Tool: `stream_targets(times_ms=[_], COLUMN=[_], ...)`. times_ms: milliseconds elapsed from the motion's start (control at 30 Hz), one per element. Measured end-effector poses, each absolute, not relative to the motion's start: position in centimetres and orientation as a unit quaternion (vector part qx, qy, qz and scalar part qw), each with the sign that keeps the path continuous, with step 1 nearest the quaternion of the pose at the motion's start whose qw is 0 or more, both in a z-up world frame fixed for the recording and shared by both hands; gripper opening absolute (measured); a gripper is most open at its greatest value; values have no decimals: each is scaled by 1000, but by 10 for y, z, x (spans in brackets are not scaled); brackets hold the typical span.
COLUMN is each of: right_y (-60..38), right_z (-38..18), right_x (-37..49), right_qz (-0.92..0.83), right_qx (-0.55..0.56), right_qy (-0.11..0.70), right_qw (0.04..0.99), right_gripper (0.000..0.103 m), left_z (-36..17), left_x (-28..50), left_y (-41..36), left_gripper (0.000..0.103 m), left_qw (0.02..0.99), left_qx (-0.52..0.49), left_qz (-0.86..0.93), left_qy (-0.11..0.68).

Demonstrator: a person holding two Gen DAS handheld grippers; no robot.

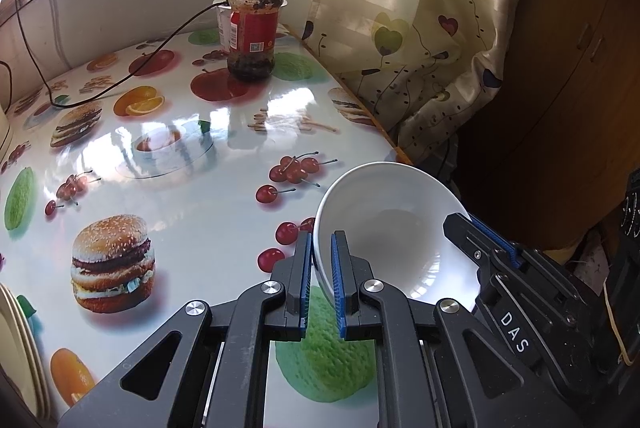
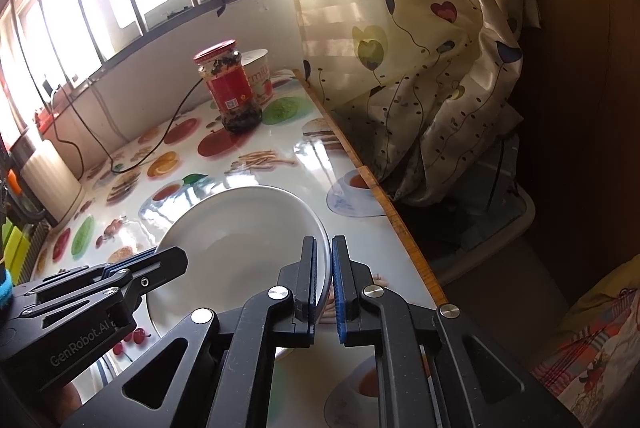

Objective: Organize plates and bowls
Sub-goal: 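Lift the blue-striped bowl with both grippers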

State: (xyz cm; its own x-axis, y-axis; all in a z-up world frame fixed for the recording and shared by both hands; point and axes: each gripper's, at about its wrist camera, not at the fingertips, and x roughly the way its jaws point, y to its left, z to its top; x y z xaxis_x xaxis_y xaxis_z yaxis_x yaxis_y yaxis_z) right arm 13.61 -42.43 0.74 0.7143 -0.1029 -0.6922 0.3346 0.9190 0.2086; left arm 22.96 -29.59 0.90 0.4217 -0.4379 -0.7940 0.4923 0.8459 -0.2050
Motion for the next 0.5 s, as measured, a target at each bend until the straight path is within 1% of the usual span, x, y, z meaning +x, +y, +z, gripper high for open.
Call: stream_targets(times_ms=[500], right_y=[-422], right_z=[13], right_x=[132], right_qz=[-118], right_qx=[166], right_qy=[353], right_qw=[913], right_gripper=[9], left_z=[15], left_x=[226], left_y=[-287], left_gripper=[10], left_qw=[848], left_qx=[17], left_qz=[-272], left_qy=[454])
